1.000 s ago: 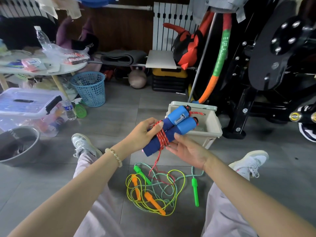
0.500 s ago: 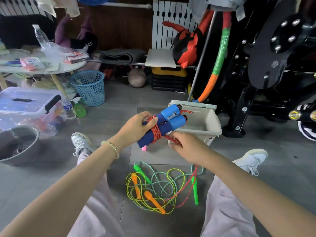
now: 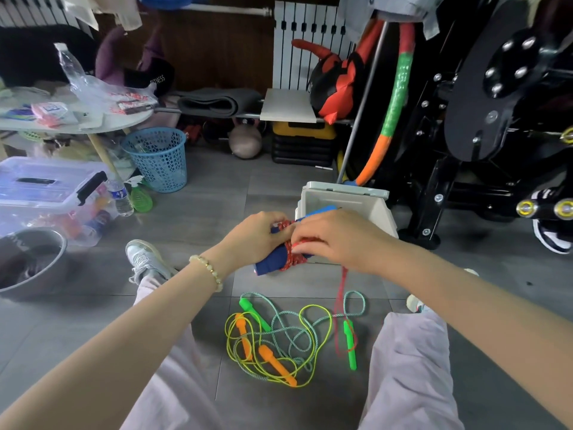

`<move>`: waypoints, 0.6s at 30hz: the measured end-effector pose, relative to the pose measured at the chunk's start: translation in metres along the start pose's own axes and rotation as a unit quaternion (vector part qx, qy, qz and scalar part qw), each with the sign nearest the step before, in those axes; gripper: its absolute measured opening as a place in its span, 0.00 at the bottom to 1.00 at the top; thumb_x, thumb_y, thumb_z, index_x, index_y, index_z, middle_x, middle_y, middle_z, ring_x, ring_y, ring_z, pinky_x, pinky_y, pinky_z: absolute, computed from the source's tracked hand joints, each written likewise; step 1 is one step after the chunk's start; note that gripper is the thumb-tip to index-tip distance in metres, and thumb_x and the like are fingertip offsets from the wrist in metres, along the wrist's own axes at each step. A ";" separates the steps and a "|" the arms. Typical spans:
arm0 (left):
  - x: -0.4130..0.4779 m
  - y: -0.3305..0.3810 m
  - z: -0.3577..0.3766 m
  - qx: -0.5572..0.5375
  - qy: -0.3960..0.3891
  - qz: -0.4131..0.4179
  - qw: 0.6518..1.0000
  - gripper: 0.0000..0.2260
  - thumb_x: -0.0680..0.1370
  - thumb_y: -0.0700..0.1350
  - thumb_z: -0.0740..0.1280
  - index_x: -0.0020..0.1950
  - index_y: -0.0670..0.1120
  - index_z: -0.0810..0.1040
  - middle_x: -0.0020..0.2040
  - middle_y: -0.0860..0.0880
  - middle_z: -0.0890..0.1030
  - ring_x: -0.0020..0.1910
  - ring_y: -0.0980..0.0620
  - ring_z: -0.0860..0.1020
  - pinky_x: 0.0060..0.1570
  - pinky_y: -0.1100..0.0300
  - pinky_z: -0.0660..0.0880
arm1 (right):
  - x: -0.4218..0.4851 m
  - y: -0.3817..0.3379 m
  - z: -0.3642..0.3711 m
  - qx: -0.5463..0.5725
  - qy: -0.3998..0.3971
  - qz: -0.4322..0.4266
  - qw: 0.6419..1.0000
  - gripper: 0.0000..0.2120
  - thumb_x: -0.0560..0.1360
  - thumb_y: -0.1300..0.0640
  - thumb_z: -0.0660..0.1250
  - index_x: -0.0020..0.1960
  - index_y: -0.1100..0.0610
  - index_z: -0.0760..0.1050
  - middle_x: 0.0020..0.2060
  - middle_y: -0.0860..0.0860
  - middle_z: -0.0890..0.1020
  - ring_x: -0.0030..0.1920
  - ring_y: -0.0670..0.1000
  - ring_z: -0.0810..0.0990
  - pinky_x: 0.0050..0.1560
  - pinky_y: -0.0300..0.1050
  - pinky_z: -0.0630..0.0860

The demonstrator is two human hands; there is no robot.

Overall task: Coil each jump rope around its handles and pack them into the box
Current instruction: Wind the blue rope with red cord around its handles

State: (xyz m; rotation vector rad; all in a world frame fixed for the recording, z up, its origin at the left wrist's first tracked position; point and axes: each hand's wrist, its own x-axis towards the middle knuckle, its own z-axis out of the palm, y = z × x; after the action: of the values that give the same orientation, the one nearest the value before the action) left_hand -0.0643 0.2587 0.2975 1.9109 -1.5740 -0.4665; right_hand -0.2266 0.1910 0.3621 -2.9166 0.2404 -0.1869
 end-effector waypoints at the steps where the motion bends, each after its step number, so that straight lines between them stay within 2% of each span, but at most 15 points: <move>1: -0.002 0.001 -0.002 0.000 -0.003 0.017 1.000 0.27 0.73 0.66 0.55 0.48 0.44 0.79 0.43 0.45 0.82 0.43 0.44 0.77 0.46 0.52 0.73 | 0.001 0.007 -0.002 0.045 0.024 0.012 0.999 0.08 0.77 0.52 0.65 0.47 0.55 0.80 0.44 0.49 0.82 0.45 0.49 0.77 0.47 0.45 0.70; 3: -0.006 0.005 -0.010 -0.014 0.002 0.030 0.999 0.22 0.80 0.60 0.54 0.41 0.44 0.75 0.37 0.44 0.79 0.37 0.45 0.73 0.43 0.53 0.70 | 0.000 0.021 -0.007 0.093 0.080 0.039 0.992 0.07 0.74 0.52 0.68 0.45 0.55 0.81 0.40 0.47 0.83 0.42 0.47 0.78 0.46 0.47 0.73; 4: -0.008 0.008 -0.014 -0.019 0.003 0.029 0.999 0.24 0.81 0.59 0.51 0.40 0.43 0.74 0.36 0.43 0.78 0.36 0.45 0.71 0.43 0.53 0.69 | 0.000 0.026 -0.009 0.105 0.101 0.047 0.988 0.07 0.72 0.51 0.69 0.43 0.54 0.82 0.37 0.45 0.82 0.40 0.45 0.78 0.44 0.46 0.73; 6: -0.011 0.014 -0.021 -0.002 -0.004 0.035 0.999 0.28 0.78 0.62 0.47 0.41 0.42 0.74 0.36 0.43 0.78 0.36 0.44 0.72 0.44 0.52 0.70 | 0.002 0.030 -0.009 0.124 0.112 0.063 0.984 0.06 0.70 0.50 0.72 0.41 0.53 0.83 0.34 0.43 0.81 0.39 0.44 0.78 0.42 0.43 0.73; 9: -0.015 0.018 -0.026 0.050 -0.011 0.042 0.998 0.23 0.72 0.71 0.58 0.42 0.51 0.75 0.32 0.51 0.77 0.32 0.52 0.73 0.37 0.55 0.71 | 0.003 0.028 -0.007 0.132 0.115 0.082 0.981 0.06 0.68 0.48 0.74 0.38 0.50 0.82 0.34 0.44 0.82 0.38 0.45 0.78 0.42 0.45 0.74; 12: -0.016 0.023 -0.025 0.124 -0.009 0.027 0.992 0.21 0.66 0.71 0.67 0.45 0.55 0.78 0.35 0.53 0.80 0.35 0.54 0.76 0.38 0.56 0.73 | 0.004 0.025 -0.005 0.115 0.106 0.089 0.984 0.06 0.66 0.47 0.75 0.35 0.48 0.80 0.33 0.45 0.81 0.37 0.45 0.77 0.40 0.45 0.73; 15: -0.015 0.029 -0.026 0.180 -0.022 0.047 0.982 0.20 0.68 0.70 0.66 0.48 0.56 0.79 0.37 0.55 0.80 0.37 0.54 0.76 0.40 0.57 0.73 | 0.003 0.020 -0.006 0.097 0.091 0.105 0.985 0.11 0.64 0.45 0.76 0.31 0.47 0.76 0.28 0.45 0.78 0.34 0.44 0.75 0.33 0.34 0.66; 18: -0.014 0.032 -0.034 0.217 -0.051 0.078 0.972 0.17 0.72 0.67 0.64 0.53 0.58 0.78 0.39 0.58 0.78 0.39 0.56 0.73 0.40 0.60 0.69 | 0.004 0.024 -0.012 0.184 0.020 0.111 0.976 0.09 0.66 0.50 0.76 0.36 0.54 0.80 0.29 0.47 0.78 0.31 0.42 0.73 0.34 0.32 0.67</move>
State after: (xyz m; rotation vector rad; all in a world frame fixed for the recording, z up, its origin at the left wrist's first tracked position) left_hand -0.0708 0.2767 0.3422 2.0781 -2.0066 -0.1616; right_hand -0.2283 0.1650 0.3686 -2.4983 0.4799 -0.2271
